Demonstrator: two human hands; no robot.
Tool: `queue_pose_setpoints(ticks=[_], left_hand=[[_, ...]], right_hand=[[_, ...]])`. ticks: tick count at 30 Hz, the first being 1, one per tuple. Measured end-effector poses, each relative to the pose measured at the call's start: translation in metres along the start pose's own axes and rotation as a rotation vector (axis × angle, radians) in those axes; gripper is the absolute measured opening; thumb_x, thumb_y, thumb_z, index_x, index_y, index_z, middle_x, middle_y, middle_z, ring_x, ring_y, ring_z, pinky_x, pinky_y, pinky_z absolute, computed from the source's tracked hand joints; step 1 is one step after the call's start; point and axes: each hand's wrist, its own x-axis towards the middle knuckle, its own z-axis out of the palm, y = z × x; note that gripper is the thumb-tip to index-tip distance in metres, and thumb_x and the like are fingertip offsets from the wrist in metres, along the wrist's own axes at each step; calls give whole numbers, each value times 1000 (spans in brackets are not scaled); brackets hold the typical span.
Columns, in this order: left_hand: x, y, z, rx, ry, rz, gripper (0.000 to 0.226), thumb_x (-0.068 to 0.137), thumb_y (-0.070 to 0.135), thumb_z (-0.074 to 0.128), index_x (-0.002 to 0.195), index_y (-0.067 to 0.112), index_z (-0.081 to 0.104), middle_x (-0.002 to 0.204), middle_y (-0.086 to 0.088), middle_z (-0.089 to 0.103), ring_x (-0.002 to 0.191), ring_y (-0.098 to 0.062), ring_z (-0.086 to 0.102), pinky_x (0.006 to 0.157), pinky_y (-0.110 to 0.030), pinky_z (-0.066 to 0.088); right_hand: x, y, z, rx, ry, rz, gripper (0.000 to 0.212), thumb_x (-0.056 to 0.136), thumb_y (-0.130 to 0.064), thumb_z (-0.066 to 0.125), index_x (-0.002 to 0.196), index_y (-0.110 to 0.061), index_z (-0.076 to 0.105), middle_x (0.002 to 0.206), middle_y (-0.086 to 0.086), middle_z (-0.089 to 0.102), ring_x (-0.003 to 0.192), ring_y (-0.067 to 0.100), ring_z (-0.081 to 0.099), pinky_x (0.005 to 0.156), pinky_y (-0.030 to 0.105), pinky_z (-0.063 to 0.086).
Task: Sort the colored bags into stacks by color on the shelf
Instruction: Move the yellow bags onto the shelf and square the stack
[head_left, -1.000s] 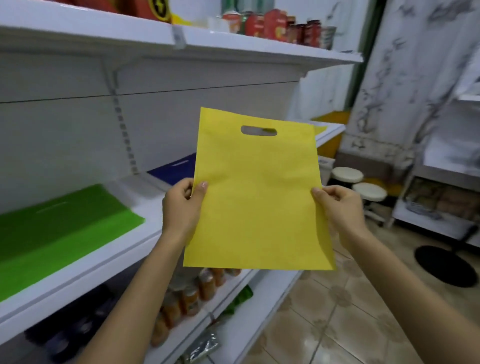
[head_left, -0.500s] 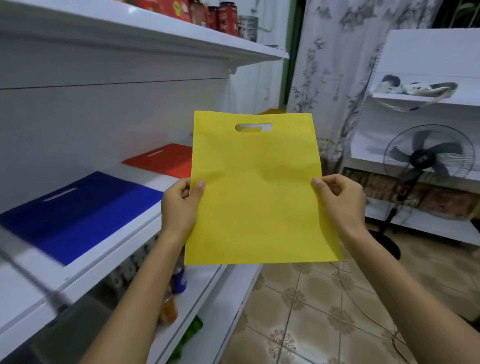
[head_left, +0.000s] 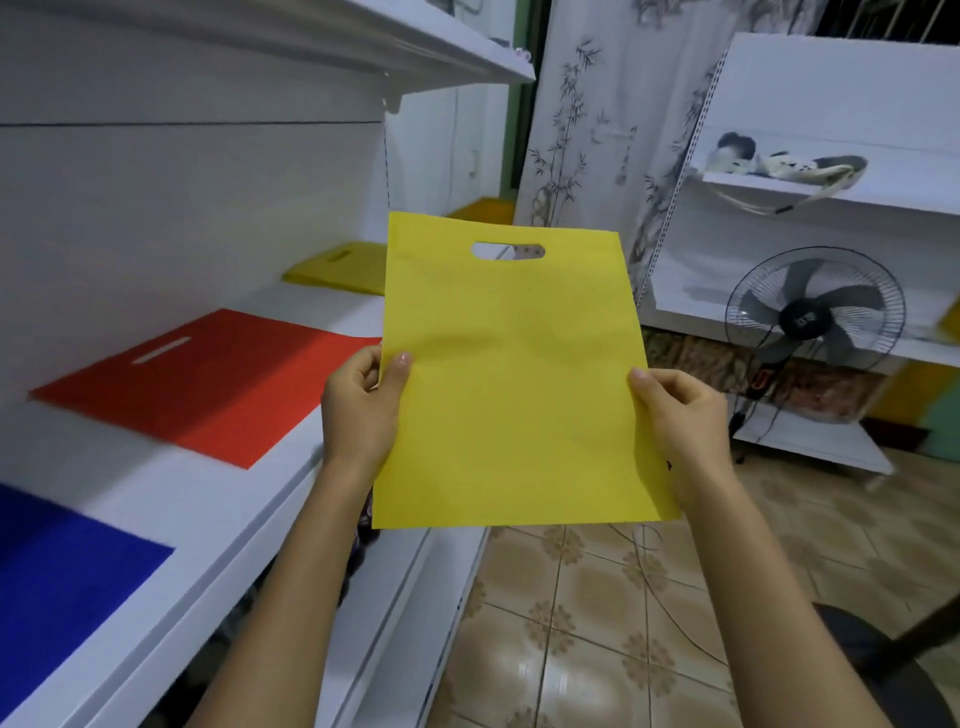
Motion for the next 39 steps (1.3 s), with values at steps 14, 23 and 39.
queue_pose_setpoints(ticks=[14, 23, 39], left_hand=[[99, -56, 97, 33, 29, -46, 43, 85, 46, 58, 88, 4, 60, 91, -30, 60, 73, -25, 54, 70, -55, 50], [177, -75, 216, 76, 204, -68, 34, 96, 23, 57, 62, 24, 52, 56, 11, 51, 54, -9, 43, 55, -26, 34], [261, -106, 183, 502, 563, -169, 13, 93, 30, 59, 85, 23, 67, 82, 1, 68, 76, -27, 62, 70, -43, 49]], right_hand=[[154, 54, 29, 75, -62, 9, 11, 91, -26, 63, 83, -21, 67, 90, 3, 69, 82, 22, 63, 76, 39, 52], [330, 68, 37, 125, -232, 23, 14, 93, -25, 62, 85, -16, 67, 81, -1, 69, 71, 16, 63, 63, 31, 51], [447, 83, 203, 162, -633, -49, 15, 93, -19, 62, 78, -19, 65, 74, -6, 65, 57, -3, 59, 55, 20, 45]])
